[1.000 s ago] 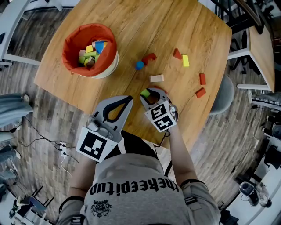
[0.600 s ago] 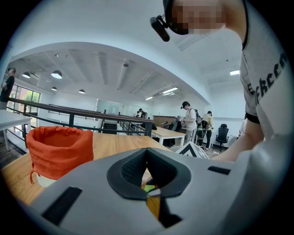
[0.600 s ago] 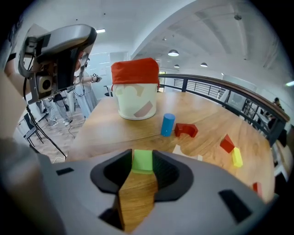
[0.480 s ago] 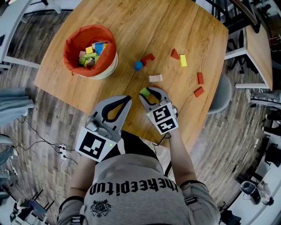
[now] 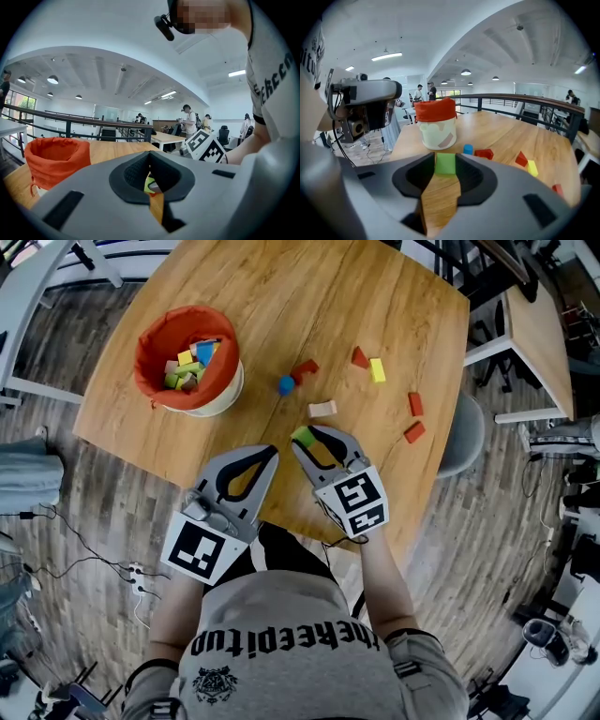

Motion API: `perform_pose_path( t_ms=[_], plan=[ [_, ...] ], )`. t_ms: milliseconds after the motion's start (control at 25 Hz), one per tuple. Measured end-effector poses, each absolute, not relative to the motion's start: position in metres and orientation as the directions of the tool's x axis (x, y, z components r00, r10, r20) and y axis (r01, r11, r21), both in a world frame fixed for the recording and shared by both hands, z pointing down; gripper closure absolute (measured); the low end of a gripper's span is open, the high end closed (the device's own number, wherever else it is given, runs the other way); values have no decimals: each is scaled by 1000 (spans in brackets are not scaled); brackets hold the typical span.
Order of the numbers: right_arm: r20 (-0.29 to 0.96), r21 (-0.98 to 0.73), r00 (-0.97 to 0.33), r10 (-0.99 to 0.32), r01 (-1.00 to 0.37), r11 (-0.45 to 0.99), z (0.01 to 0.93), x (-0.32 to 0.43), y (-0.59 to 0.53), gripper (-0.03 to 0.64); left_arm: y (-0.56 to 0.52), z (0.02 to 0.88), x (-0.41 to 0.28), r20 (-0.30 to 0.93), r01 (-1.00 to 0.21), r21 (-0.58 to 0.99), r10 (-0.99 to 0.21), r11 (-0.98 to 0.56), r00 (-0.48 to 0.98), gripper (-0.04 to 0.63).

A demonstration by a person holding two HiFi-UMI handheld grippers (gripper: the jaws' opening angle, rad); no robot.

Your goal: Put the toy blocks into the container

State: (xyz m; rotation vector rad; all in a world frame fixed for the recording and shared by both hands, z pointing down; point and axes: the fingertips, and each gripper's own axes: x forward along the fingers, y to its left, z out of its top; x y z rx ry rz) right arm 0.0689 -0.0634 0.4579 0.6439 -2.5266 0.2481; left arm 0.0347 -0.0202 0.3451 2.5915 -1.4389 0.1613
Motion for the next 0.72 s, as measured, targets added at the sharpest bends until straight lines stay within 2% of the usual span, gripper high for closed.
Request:
perform_pose_path(
  t_ms=[720],
  plan=[
    [340, -33, -843, -417, -454, 891, 377, 57, -42, 472, -6, 321, 29, 125, -879, 48, -870, -474, 476, 583]
  ],
)
